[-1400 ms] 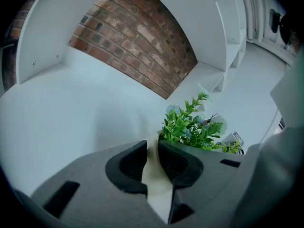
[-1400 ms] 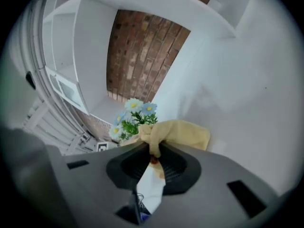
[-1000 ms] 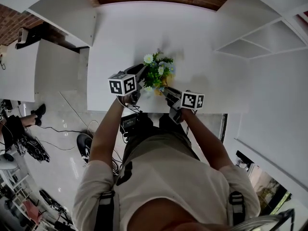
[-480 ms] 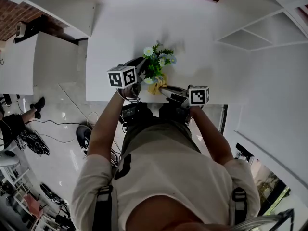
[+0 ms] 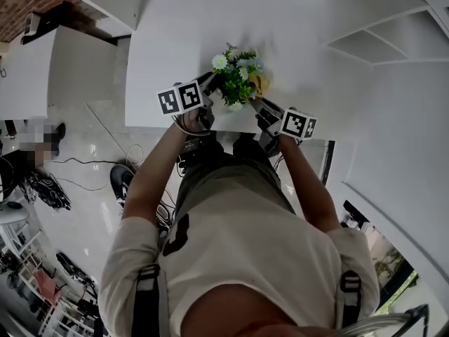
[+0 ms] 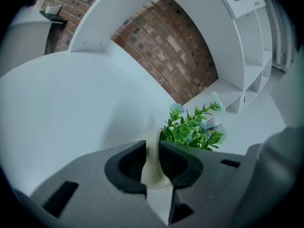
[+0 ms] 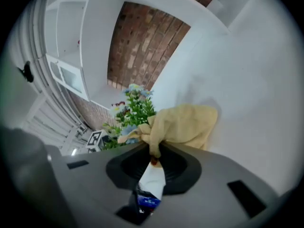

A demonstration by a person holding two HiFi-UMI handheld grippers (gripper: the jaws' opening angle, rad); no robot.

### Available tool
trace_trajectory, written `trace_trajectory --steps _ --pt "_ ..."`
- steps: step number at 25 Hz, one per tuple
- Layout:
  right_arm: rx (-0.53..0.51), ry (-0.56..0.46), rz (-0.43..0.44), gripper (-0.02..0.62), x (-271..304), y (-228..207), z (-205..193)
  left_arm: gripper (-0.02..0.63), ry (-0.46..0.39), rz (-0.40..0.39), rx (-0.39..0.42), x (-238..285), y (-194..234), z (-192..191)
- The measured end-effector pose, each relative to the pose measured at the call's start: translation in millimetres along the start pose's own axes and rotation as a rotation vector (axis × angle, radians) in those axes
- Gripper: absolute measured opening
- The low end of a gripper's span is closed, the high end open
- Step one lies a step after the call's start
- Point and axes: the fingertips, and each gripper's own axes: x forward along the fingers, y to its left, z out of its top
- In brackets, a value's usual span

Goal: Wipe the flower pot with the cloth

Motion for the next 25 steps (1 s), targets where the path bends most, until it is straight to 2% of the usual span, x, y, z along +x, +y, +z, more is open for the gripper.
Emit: trace_trajectory --steps 2,6,8,9,11,14,16,20,21,22,23,25 --pt "-0.001 0.048 -0.022 0.067 6 -5 -21 0.092 -0.002 0.004 -0.031 -5 1 -9" --pt "0.006 0.095 -0.009 0.067 9 -6 -42 0.106 0.022 -0.020 -0.057 -12 1 -23" --pt "0.005 0.095 -0.010 0.067 6 -9 -44 0.148 0.065 -0.054 -0.046 -15 -2 -30" --pt "0.008 0.089 -0.014 0.067 3 -11 -43 0.195 0.094 -0.077 -0.025 -18 -5 -34" --pt "0.011 0.075 -0.028 0.067 -1 -16 -38 0.268 0.134 -0.121 0.059 -28 -9 -35" --pt "-0.003 0.076 -0.045 0.067 -8 -20 -31 0.270 0.125 -0.178 0.237 -38 -9 -12" --pt "-0.009 0.073 -0.041 0.067 -15 -19 -24 0.270 0.164 -0.219 0.343 -30 -12 1" --pt "-0.031 0.060 -0.047 0.067 -32 -13 -9 0.263 0.409 -0.216 0.613 -7 -14 -9" --pt "-0.040 0.064 -0.056 0.067 -37 -13 -8 0.240 0.450 -0.208 0.650 -4 -13 -14" --pt "-0.047 0.075 -0.066 0.067 -42 -14 -10 0.205 0.472 -0.203 0.655 -3 -12 -17" --pt "-0.052 0.095 -0.076 0.067 -46 -16 -14 0.160 0.479 -0.203 0.626 -2 -11 -20" --pt "-0.073 0.148 -0.097 0.067 -55 -18 -28 0.133 0.464 -0.205 0.498 -2 -10 -25"
